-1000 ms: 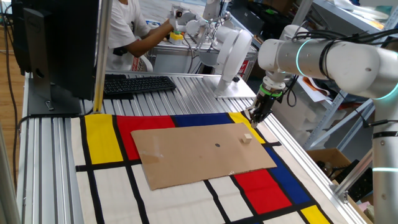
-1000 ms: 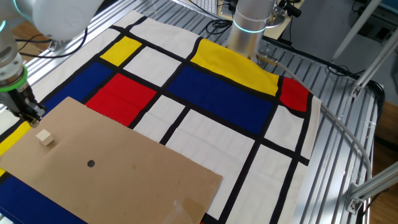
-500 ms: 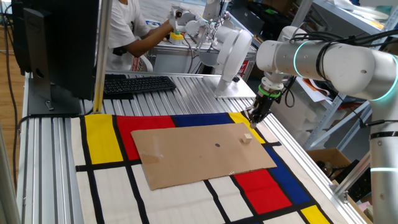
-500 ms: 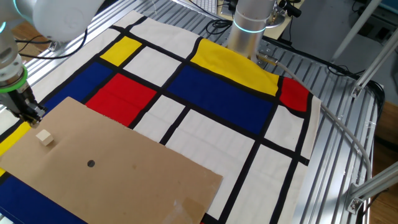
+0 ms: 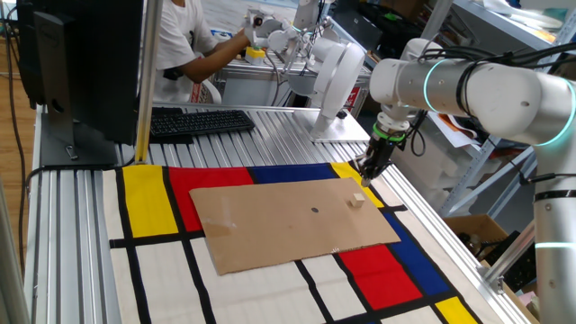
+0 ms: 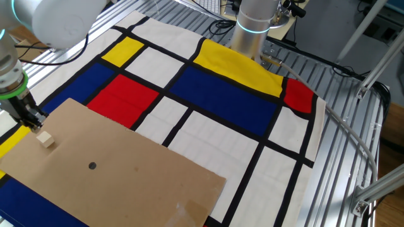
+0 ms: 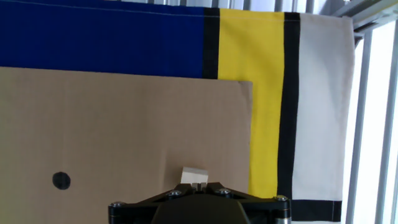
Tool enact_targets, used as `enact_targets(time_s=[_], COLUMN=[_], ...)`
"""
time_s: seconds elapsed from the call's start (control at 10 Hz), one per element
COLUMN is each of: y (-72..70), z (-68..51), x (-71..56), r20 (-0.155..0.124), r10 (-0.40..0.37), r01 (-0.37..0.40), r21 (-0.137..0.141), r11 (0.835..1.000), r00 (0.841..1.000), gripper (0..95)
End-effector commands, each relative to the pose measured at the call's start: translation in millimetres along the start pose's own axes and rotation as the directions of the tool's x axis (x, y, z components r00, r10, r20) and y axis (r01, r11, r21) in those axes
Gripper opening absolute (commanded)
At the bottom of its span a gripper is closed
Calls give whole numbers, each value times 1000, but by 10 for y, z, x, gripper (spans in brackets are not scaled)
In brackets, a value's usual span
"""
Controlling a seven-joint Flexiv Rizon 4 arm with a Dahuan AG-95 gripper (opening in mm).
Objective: Hold a small block with the gripper and sweep it from left to right on the table
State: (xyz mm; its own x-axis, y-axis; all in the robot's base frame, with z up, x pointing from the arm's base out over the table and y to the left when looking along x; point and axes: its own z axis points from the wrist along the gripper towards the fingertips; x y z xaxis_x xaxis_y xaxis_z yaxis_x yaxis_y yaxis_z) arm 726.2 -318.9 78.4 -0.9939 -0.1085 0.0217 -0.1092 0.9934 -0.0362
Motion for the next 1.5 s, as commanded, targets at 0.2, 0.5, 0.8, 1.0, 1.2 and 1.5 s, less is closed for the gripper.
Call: enact_targets(time_s=[0.2,0.5,0.8,1.0,1.2,1.5], y=[13,36,73,77,76,74], z=[65,126,161,171,170,170], x=[-19,-35,-14,-6,-5,-4], r20=[-6,-8,-10,-12,-13,-18], r10=[8,18,37,52,57,64], r01=[-8,-18,-37,-52,-57,-63], r21=[2,-3,1,2,7,13], r11=[1000,1000,999,999,998,998], r00=[1000,1000,999,999,998,998], gripper=[0,0,0,0,0,380])
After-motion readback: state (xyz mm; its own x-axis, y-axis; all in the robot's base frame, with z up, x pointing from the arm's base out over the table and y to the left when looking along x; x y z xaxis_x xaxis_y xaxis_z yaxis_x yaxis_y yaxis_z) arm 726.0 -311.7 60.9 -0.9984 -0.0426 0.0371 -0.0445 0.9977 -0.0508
